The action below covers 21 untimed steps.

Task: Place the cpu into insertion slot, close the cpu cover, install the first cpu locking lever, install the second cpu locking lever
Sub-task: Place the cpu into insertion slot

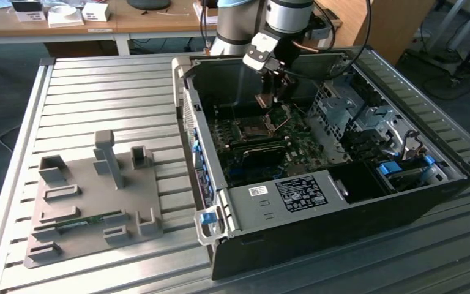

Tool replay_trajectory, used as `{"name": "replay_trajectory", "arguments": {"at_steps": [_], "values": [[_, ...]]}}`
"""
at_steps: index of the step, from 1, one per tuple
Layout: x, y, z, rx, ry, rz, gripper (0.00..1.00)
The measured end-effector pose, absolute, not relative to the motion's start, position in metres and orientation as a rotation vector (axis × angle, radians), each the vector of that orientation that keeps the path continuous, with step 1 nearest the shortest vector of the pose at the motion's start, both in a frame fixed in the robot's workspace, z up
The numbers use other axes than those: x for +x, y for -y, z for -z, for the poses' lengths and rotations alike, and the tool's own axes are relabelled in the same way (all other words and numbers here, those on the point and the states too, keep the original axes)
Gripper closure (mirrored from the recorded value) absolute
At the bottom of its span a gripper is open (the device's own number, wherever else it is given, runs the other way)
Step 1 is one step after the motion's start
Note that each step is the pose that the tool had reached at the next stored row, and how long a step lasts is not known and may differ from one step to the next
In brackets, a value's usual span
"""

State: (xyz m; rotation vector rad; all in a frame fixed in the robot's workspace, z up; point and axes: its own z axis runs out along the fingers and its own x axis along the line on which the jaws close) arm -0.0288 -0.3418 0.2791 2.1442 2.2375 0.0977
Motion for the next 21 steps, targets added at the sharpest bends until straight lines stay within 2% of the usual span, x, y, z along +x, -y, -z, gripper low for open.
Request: {"name": "replay_trajectory", "arguments": {"at_steps": [21], "values": [[-0.0340, 0.3417, -0.2731, 2.187, -2.194, -0.097, 0.46]]}}
